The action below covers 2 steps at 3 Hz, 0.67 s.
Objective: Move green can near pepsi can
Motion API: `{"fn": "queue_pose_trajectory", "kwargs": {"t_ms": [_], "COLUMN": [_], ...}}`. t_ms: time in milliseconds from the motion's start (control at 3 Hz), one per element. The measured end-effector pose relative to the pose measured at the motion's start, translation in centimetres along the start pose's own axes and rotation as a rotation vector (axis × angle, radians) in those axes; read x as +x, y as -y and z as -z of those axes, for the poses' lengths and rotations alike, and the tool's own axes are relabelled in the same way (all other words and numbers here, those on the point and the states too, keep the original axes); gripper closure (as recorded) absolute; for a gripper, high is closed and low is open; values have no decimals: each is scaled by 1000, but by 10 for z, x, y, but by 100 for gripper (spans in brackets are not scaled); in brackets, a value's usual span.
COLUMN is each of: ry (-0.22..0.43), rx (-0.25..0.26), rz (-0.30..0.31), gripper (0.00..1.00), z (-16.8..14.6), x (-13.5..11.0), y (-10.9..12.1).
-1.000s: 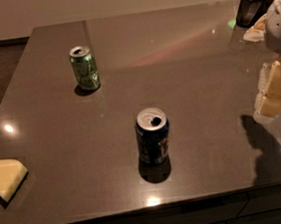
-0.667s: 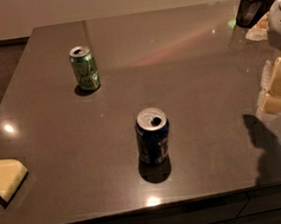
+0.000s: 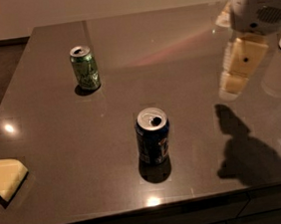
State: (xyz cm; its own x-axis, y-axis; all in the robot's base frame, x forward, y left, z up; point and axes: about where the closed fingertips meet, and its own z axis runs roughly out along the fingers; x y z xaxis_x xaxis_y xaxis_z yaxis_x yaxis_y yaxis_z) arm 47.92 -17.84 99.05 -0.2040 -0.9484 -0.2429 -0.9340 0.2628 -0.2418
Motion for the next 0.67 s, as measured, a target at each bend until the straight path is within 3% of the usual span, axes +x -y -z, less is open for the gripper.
{"fn": "queue_pose_trajectory", "kwargs": {"t_ms": [667], "ry": [84], "rx": [48], "rz": [-90], "gripper": [0], "z": [-18], "x": [-59], "y": [41]}}
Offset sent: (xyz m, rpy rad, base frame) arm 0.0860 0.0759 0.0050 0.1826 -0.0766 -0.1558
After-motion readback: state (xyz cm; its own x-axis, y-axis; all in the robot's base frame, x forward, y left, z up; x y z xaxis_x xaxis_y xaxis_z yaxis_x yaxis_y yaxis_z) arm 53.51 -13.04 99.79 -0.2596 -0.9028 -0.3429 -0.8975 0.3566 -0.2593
